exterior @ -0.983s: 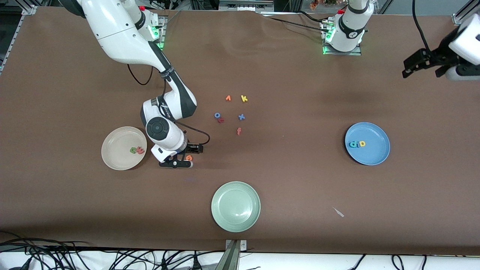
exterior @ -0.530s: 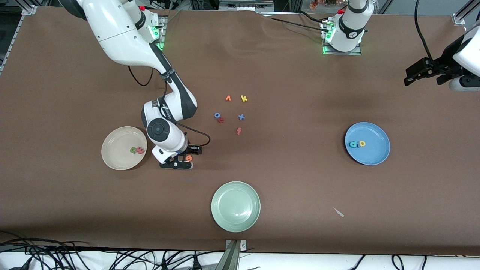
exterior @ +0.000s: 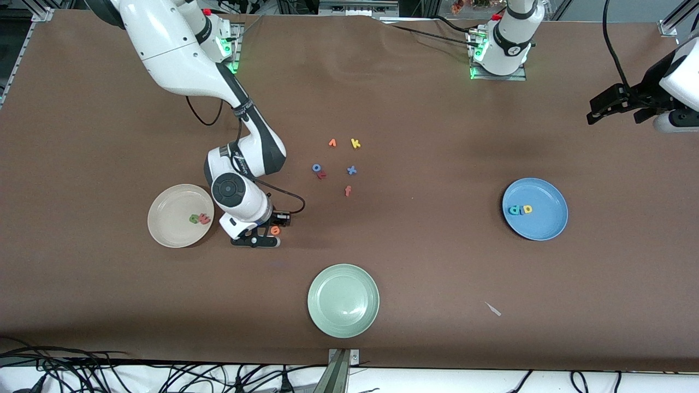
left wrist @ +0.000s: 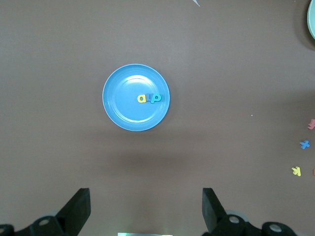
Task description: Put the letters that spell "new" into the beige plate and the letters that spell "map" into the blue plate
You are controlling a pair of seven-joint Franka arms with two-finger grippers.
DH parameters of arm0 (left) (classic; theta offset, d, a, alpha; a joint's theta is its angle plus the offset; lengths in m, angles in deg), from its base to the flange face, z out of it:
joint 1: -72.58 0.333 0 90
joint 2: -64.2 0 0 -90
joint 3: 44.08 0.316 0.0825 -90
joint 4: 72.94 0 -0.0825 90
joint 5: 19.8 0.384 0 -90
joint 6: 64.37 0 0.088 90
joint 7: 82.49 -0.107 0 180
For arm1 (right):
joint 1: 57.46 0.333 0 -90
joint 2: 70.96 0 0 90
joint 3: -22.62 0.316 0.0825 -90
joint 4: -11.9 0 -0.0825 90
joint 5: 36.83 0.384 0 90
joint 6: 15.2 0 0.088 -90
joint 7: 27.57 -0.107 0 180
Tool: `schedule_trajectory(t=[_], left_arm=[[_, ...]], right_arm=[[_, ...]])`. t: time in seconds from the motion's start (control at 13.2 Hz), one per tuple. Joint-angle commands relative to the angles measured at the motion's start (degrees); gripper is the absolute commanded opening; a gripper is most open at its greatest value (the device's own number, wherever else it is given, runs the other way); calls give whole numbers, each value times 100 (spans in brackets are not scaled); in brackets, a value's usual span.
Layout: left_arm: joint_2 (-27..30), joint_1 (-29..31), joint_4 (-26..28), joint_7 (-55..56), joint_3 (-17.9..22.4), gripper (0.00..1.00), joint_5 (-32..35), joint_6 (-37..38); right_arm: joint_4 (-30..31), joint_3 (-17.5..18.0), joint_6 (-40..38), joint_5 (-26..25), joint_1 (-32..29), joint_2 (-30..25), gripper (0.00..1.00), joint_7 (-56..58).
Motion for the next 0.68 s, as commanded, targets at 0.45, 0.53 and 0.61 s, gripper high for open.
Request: schedule_trajectory(t=[0.45, 0.53, 0.61], left_arm=[[-57, 3, -167, 67, 50, 100, -47, 106], [-57, -6, -167, 67, 50, 100, -47, 88], [-66, 3, -167, 67, 50, 100, -47, 10]], right_arm=[[-339, 46, -35, 80, -57, 225, 54, 55], [-339, 46, -44, 80, -57, 225, 54, 55], [-339, 46, -44, 80, -57, 225, 54, 55]])
